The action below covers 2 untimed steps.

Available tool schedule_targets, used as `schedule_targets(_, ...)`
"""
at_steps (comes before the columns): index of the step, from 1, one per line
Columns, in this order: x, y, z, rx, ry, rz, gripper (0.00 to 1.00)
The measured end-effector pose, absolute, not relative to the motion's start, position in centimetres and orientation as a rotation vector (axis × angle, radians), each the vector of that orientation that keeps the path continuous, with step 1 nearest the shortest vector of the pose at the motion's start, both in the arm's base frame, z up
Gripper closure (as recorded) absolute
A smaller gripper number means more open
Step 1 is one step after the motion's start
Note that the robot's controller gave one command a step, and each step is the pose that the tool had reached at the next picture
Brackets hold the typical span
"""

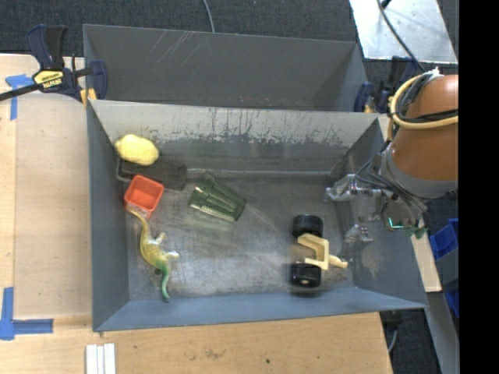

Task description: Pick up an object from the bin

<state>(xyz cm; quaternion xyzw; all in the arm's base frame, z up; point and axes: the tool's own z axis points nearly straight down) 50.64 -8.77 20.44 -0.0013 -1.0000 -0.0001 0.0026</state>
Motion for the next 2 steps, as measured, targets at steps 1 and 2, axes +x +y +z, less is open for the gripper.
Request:
schedule_targets(1, 50.8, -8.7, 20.9, 0.000, -3.145, 0.002, 0.00)
schedule_targets(2, 50.7, -7.7, 17.8, 0.159, -3.145, 0.003, 0.00)
